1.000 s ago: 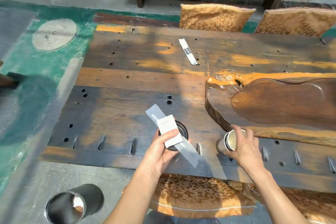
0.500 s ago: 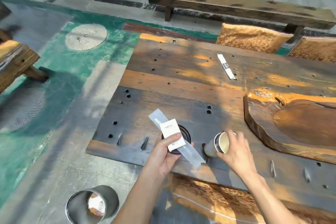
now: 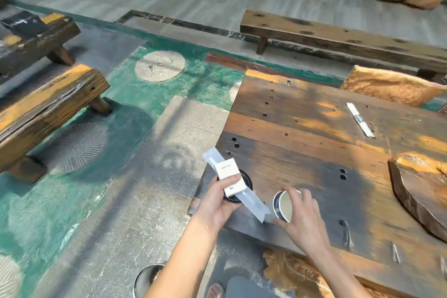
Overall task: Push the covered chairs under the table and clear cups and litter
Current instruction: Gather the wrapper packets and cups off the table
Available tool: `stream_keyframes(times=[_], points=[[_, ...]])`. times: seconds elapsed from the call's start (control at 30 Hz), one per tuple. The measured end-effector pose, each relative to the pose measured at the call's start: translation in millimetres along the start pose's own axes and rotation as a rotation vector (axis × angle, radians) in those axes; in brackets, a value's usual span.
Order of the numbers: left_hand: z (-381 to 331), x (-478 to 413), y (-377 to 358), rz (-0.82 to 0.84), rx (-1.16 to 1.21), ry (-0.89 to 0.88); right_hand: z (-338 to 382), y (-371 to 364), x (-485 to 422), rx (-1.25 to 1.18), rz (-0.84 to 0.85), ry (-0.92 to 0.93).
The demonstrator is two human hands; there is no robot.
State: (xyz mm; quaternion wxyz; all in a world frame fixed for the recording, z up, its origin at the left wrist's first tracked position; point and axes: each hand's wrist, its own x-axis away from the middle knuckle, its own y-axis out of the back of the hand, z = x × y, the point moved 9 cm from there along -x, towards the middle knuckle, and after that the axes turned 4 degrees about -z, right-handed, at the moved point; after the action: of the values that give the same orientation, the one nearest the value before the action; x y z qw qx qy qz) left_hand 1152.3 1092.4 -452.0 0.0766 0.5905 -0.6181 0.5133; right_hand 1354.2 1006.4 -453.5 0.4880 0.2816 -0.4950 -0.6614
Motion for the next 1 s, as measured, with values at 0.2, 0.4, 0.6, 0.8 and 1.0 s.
stream_keyframes(times=[0.2, 0.4, 0.6, 0.8, 1.0], points=[[-41.9, -29.2, 6.7, 0.031, -0.003, 0.023, 34.1, -5.3, -40.0, -0.022, -0.019, -0.015], [-97.6, -64.1, -3.9, 0.019, -0.043, 0.013, 58.7, -27.7, -101.3, -0.020, 0.029, -0.069], [-147.4, -99.2, -37.0, 0.095, -0.108, 0.012, 88.8, -28.6, -154.2, -0.051, 0.009, -0.124], [-174.8, -145.0, -63.6, 0.164, -0.192, 0.087, 97.2, -23.3, -181.9, -0.095, -0.047, -0.229], [-204.3, -193.7, -90.9, 0.276, -0.395, 0.217, 113.5, -19.0, -193.7, -0.081, -0.154, -0.458]])
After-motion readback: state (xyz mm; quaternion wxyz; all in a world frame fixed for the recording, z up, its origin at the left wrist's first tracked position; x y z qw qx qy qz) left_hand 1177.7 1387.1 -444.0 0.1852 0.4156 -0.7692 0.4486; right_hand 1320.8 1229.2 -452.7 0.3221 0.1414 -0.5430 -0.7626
